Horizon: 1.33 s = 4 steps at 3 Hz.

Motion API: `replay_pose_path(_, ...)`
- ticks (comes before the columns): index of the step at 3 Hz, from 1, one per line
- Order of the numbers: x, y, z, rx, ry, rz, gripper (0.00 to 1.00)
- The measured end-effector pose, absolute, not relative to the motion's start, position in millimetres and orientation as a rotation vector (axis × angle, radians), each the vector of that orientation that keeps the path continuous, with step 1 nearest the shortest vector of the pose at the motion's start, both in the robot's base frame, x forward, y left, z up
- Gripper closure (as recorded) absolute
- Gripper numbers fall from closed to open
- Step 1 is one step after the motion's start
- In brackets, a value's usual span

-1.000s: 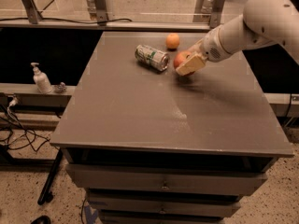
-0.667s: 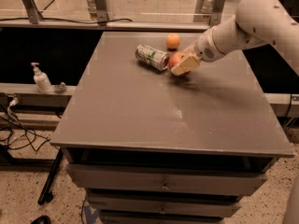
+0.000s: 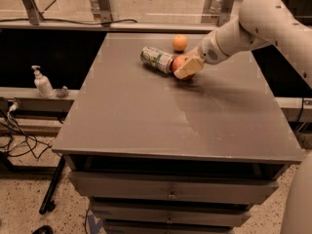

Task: Move apple near 7up can

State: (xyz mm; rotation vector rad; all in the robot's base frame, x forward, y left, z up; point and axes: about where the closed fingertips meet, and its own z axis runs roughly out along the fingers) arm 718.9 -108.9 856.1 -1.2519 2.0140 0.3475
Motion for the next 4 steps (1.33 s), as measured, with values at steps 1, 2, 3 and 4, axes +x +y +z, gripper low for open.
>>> replay_pose_path(1,719.8,-108.0,853.5,-1.25,2.026,0.353,0.36)
replay_pose_path(2,719.8,-108.1,851.5,-1.251,2.034,0.358,0.13)
replay_pose_path(3,718.4,-108.8,850.6,-1.254,2.039,0.366,0.0)
replay_pose_path(4,714.8,-112.6,852.3,-1.254,2.045,0.367,0.0)
